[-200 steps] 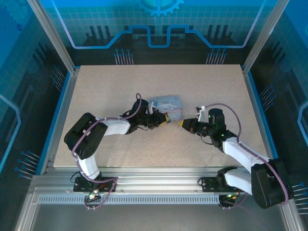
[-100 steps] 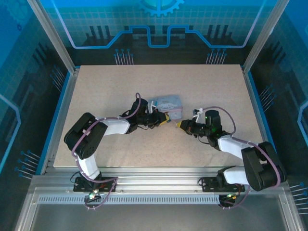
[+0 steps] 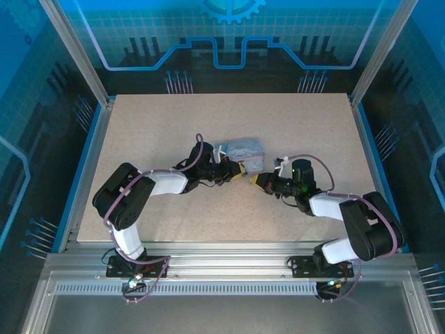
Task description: Unlock the padlock with the key
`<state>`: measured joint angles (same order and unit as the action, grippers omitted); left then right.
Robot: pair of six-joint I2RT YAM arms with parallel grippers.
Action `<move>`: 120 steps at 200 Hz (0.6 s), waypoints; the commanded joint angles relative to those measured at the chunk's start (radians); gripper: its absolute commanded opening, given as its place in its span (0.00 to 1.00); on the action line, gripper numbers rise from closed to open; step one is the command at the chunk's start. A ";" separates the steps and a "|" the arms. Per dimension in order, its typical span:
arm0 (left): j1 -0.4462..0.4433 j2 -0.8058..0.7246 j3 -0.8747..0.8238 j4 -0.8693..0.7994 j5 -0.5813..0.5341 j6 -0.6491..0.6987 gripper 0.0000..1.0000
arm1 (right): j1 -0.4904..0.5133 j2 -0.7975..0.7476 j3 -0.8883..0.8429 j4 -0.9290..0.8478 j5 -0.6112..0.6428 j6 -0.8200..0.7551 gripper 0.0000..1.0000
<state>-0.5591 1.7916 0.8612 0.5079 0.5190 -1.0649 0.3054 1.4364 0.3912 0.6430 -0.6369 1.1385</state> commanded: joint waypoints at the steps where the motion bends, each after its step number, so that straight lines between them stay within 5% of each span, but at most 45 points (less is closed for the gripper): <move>1: 0.008 0.009 -0.014 0.055 0.042 -0.021 0.00 | 0.017 0.019 -0.003 0.066 -0.011 0.024 0.00; 120: 0.008 0.025 -0.022 0.106 0.049 -0.046 0.00 | 0.029 0.038 0.002 0.110 0.008 0.056 0.00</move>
<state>-0.5583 1.8046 0.8543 0.5598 0.5255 -1.0832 0.3206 1.4647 0.3912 0.7128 -0.6361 1.1805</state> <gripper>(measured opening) 0.093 0.058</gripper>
